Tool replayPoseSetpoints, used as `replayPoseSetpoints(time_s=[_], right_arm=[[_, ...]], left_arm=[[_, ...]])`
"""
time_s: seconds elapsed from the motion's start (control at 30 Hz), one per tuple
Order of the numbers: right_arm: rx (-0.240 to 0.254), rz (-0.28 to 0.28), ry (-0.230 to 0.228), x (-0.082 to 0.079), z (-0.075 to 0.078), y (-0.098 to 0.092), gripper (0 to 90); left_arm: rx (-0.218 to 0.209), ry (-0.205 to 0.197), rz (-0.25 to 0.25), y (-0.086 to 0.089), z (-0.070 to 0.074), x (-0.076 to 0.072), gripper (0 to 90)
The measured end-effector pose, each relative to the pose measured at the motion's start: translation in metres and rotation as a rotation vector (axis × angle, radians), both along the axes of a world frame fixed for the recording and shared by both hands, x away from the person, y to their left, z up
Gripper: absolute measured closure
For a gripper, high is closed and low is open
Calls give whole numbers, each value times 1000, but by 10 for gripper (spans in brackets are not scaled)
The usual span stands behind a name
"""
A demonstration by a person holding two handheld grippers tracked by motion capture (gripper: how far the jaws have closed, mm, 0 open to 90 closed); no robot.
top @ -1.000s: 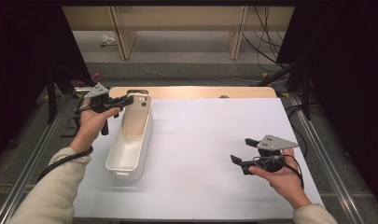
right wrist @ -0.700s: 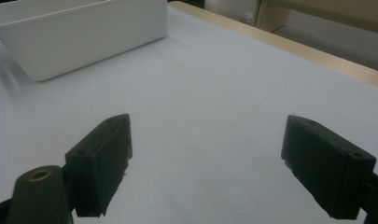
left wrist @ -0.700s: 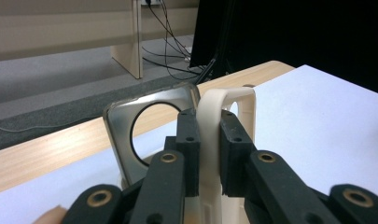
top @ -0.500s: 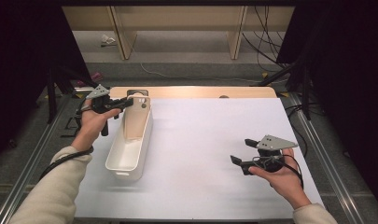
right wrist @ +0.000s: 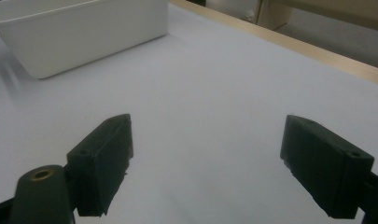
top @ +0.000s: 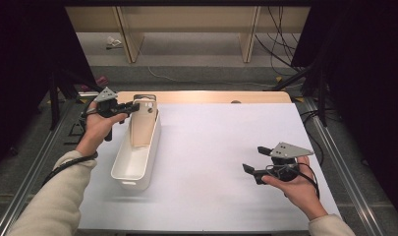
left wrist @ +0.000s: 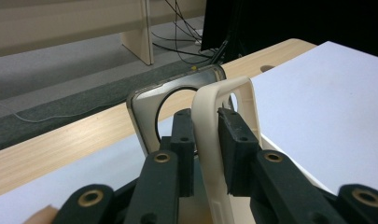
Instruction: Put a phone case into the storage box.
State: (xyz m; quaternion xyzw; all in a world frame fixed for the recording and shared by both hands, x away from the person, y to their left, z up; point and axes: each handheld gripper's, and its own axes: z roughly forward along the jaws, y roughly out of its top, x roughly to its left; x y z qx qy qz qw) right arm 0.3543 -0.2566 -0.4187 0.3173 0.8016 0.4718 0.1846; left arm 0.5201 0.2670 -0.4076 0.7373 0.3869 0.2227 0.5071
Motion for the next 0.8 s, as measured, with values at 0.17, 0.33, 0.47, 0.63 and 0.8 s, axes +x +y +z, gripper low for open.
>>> replayPoseSetpoints(time_s=[0.17,0.33,0.47,0.63,0.8], right_arm=[[-1,0,3,0,-1,0,181],[-1,1,2,0,-1,0,184],[0,3,2,0,0,0,184],[0,3,1,0,-1,1,185],[1,4,1,0,0,1,185]], left_arm=[[45,-1,19,-2,0,2,748],[55,3,29,-2,0,3,739],[70,2,34,-2,0,3,733],[92,0,33,-3,1,3,725],[117,-2,41,-4,2,4,708]])
